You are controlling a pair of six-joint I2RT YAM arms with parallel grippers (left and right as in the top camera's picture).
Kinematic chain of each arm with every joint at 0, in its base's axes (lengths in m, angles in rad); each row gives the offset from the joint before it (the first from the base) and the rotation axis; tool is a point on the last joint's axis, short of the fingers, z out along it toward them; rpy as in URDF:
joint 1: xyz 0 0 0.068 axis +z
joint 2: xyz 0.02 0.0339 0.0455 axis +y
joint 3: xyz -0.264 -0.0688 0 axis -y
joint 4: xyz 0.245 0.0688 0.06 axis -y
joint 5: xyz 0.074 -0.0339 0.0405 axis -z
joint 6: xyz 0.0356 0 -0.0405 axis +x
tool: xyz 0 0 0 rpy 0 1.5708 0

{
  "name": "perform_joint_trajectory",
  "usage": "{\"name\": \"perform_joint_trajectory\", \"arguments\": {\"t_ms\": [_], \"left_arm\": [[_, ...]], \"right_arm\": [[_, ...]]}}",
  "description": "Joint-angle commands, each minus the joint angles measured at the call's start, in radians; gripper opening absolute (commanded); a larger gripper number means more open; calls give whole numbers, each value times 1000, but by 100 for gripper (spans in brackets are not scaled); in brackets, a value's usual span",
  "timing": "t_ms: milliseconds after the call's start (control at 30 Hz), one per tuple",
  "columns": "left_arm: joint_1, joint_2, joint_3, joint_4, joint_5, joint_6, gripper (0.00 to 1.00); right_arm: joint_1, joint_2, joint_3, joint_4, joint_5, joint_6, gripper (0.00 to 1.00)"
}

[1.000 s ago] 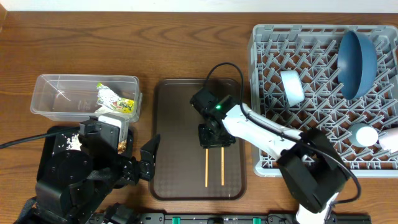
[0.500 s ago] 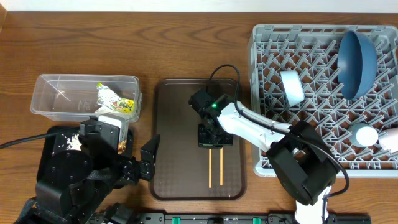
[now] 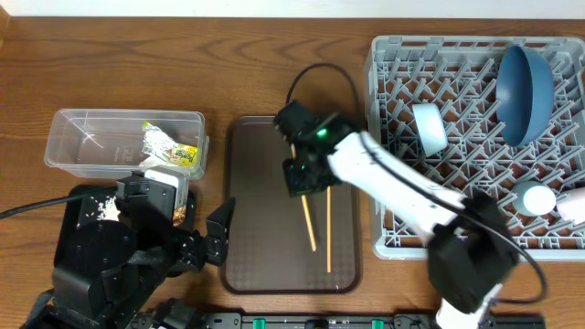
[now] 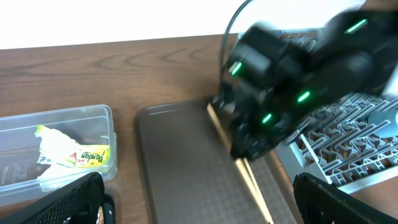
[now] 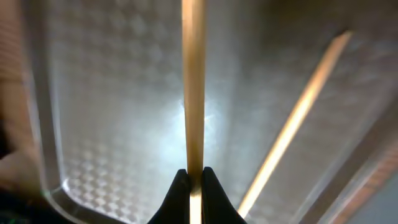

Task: Sort waste into correct bins and load items into the dishwasher rack
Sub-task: 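Grasp one chopstick with the right gripper and lift it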

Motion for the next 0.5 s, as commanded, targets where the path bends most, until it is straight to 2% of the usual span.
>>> {"name": "perform_joint_trajectory", "arguments": {"t_ms": [0, 267, 467], "left_arm": [[-2, -1, 13, -2, -12, 6, 98], [-2, -1, 13, -2, -12, 6, 98], [-2, -1, 13, -2, -12, 6, 98]], "right_arm": [[-89, -90, 42, -32, 32, -102, 1], [-364, -165, 47, -81, 32, -237, 1], [-471, -138, 28, -103, 113, -297, 1]]}}
